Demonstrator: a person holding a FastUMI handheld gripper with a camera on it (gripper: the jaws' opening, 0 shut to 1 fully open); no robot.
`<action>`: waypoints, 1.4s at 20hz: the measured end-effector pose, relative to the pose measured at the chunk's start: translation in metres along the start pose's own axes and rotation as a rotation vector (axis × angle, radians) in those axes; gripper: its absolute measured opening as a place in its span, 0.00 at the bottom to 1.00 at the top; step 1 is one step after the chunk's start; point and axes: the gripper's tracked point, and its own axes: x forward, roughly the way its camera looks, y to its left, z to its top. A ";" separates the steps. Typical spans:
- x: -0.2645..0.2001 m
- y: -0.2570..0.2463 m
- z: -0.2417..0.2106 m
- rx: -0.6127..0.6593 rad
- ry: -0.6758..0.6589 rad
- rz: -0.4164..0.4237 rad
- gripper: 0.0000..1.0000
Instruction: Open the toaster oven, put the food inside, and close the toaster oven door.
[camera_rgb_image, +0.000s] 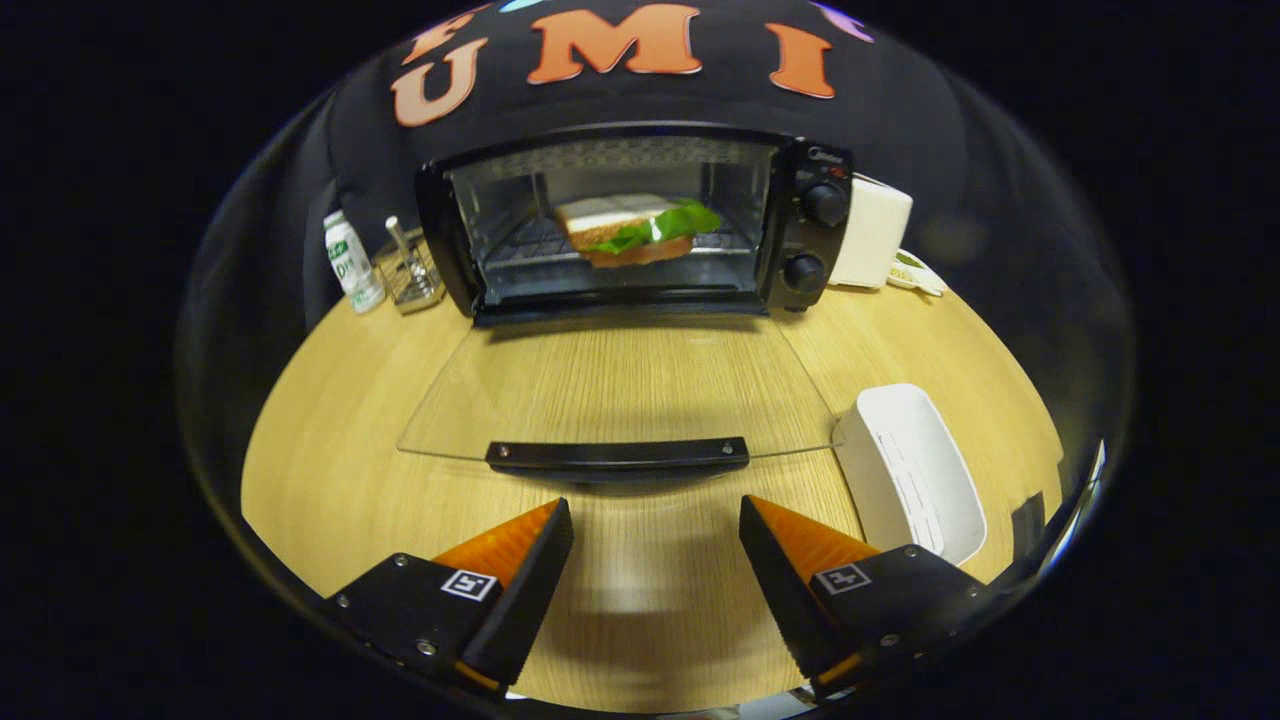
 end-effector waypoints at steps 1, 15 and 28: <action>0.006 0.003 -0.001 -0.024 0.013 -0.001 0.99; -0.004 0.014 0.046 -0.001 -0.068 0.022 1.00; -0.003 0.002 0.179 -0.001 -0.335 -0.006 1.00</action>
